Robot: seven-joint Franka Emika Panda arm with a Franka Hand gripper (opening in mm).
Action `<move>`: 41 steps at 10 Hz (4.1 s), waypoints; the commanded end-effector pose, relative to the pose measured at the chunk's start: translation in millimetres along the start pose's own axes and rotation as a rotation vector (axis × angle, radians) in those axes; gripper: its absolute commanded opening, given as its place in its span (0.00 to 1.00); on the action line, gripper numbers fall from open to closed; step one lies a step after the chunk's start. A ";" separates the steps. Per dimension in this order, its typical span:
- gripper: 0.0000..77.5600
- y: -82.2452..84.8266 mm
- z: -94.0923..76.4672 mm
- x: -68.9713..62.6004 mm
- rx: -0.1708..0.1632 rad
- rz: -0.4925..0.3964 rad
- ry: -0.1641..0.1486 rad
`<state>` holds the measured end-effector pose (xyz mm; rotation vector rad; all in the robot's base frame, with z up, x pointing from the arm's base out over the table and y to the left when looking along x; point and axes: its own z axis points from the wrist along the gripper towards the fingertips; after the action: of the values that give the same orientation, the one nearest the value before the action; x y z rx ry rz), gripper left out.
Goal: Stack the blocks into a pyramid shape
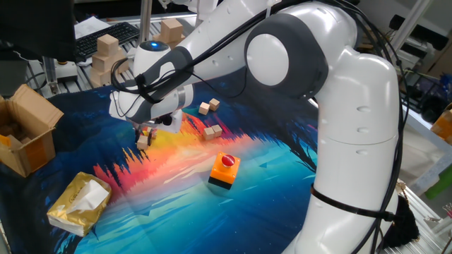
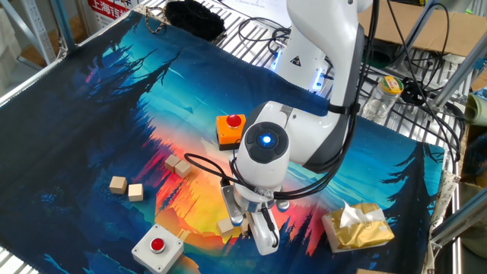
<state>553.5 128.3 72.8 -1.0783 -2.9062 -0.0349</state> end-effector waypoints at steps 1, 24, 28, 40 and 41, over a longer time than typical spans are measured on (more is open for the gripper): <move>0.01 0.3 -0.4 -1.4 -0.005 -0.005 -0.006; 0.01 -119.4 -27.6 -59.8 0.104 0.647 0.047; 0.01 -120.2 -25.7 -61.7 0.123 0.714 -0.012; 0.01 -122.9 -26.8 -62.9 0.090 0.874 0.005; 0.01 -129.9 -29.2 -65.3 0.087 0.863 0.011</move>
<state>521.1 -5.9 94.5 -2.1786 -2.1388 0.1175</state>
